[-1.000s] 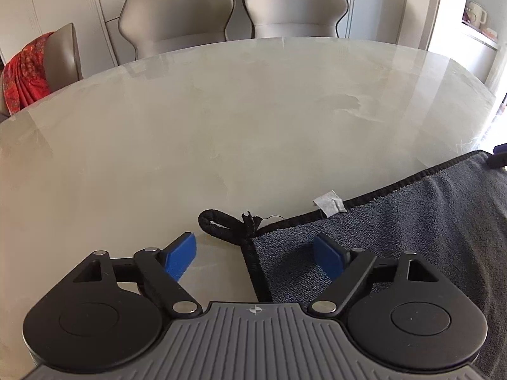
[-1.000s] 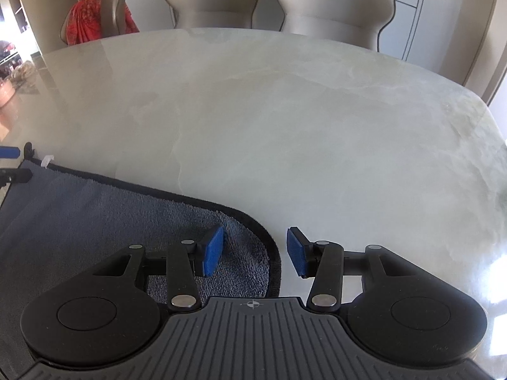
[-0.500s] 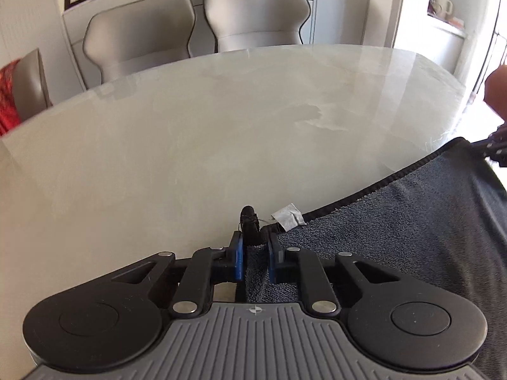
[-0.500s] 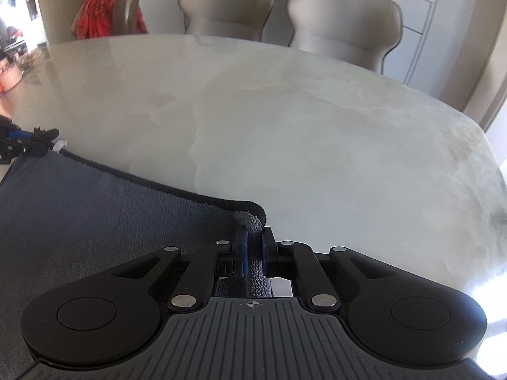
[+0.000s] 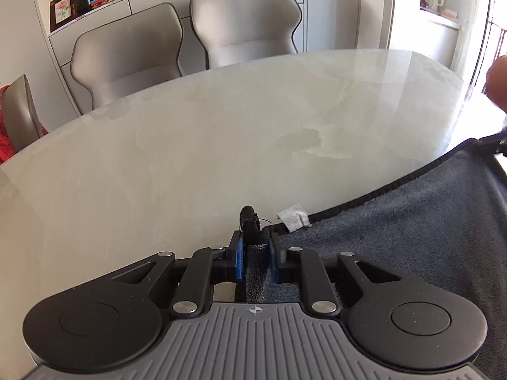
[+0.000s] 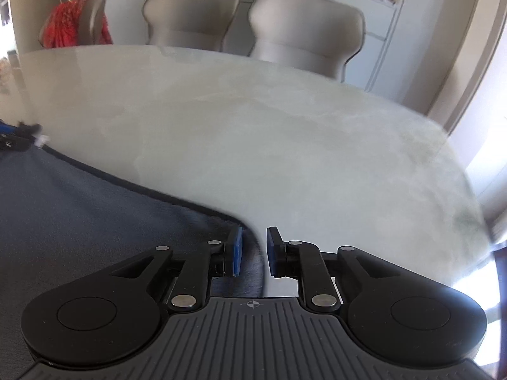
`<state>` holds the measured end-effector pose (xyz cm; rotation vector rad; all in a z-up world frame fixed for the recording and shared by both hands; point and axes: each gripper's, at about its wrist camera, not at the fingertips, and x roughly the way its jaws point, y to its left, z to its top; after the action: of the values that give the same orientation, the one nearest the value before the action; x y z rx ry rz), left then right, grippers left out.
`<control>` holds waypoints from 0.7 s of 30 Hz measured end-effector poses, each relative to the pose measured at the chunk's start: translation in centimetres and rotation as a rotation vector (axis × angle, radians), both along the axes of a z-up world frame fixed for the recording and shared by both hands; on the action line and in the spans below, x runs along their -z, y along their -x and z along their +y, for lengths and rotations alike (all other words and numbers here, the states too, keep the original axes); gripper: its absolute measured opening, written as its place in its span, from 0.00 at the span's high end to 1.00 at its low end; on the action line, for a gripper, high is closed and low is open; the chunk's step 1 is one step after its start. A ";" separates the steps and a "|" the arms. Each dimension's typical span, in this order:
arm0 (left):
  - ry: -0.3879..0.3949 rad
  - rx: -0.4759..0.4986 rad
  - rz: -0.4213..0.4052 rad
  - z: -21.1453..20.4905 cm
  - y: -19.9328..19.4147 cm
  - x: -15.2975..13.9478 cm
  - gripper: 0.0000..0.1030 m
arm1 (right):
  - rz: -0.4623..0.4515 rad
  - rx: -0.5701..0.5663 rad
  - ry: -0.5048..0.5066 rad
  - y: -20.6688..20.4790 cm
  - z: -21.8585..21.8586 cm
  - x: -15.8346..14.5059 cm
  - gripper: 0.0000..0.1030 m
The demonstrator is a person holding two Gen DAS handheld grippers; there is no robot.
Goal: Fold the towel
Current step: 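Release the towel and smooth it flat with both grippers open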
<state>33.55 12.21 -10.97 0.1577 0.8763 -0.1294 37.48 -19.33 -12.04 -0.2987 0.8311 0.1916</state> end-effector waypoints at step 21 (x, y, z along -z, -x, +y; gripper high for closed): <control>0.189 -0.043 0.085 -3.4 17.2 -0.5 0.39 | 0.213 -0.016 -0.328 15.6 1.5 -0.4 0.63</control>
<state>16.35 8.82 -10.43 -0.0437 0.9462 -0.1794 21.84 -17.88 -11.68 0.0247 0.9915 0.3745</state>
